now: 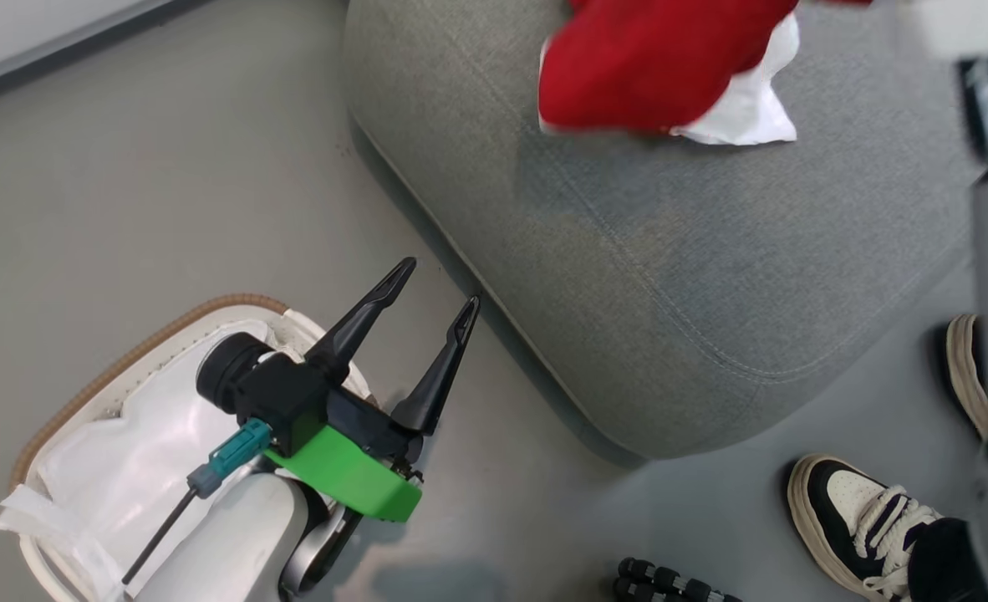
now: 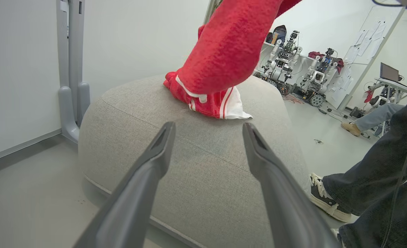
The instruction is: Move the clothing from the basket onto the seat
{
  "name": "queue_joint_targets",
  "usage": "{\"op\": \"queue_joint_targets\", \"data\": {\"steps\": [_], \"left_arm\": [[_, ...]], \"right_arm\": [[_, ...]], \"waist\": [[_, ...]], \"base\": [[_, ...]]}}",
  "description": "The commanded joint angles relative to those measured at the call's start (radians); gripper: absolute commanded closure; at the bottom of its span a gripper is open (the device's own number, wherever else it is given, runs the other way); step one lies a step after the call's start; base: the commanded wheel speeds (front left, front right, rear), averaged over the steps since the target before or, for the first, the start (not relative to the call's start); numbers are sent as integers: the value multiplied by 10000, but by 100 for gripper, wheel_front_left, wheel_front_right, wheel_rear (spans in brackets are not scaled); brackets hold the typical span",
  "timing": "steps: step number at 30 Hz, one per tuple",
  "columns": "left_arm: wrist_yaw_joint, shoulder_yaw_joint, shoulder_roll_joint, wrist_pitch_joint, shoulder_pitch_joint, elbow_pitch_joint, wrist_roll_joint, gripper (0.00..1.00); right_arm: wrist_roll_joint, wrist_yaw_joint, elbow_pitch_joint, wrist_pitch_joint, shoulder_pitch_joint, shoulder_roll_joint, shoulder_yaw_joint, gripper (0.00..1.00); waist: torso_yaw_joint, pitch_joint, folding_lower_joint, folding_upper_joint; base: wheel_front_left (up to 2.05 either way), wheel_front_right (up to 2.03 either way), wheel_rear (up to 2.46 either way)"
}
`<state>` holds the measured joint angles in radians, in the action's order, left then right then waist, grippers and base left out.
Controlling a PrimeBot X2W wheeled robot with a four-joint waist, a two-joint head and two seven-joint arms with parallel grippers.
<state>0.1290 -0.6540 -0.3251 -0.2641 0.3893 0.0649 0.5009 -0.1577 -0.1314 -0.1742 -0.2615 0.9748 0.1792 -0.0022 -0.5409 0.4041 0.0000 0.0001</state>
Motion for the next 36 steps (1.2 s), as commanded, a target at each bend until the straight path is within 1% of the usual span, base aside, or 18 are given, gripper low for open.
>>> {"op": "queue_joint_targets", "data": {"steps": [1, 6, 10, 13, 14, 19, 21, 26, 29, 35, 36], "left_arm": [[35, -6, -174, -4, 19, -61, 59, 0], [35, -92, -514, -4, 299, -223, 176, 0], [35, -108, -776, -6, 450, -303, 243, 0], [35, -148, -926, -6, 589, -366, 291, 0], [33, -155, -975, -4, 636, -381, 299, 0], [35, -294, -1174, -6, 893, -501, 392, 0], [33, -284, -1262, -6, 925, -514, 427, 0], [35, -275, -1458, -4, 1047, -537, 499, 0], [35, -294, -1542, -4, 1088, -531, 507, 0], [33, -140, -1534, -6, 1221, -501, 520, 0], [33, -129, -1524, -4, 1222, -491, 515, 0]], "right_arm": [[-162, 14, -187, 98, 458, 224, -97, 100], [-947, 14, -1102, 763, 1905, 1173, -744, 100], [-1543, 14, -1571, 1237, 2430, 1559, -1581, 100], [-1835, 14, -1923, 1497, 2519, 1609, -2116, 100], [-1874, 14, -2019, 1538, 2508, 1525, -2377, 100], [-2342, 14, -2438, 1725, 1907, 1552, -3338, 100], [-2428, 14, -2539, 1779, 1689, 1325, -3737, 100], [-2617, 16, -2762, 1419, 1035, 674, -4338, 100], [-2869, 14, -2993, 1263, 663, 114, -4677, 100], [-3381, 14, -3511, 814, -14, -666, -5221, 100], [-3443, 14, -3563, 723, -90, -746, -5317, 68]], "waist": [[335, 479, 0, -1], [775, 1073, 0, -1], [1134, 1538, 0, -1], [1389, 1847, 0, -1], [1481, 1959, 0, -1], [1988, 2493, 0, -1], [2106, 2669, 0, -1], [2266, 3024, 0, -1], [2359, 3151, 0, -1], [2458, 3202, 0, -1], [2465, 3182, 0, -1]], "base": [[0, 0, 0], [0, 0, 0], [0, 0, 0], [0, 0, 0], [0, 0, 0], [0, 0, 0], [0, 0, 0], [0, 0, 0], [0, 0, 0], [0, 0, 0], [0, 0, 0]]}}
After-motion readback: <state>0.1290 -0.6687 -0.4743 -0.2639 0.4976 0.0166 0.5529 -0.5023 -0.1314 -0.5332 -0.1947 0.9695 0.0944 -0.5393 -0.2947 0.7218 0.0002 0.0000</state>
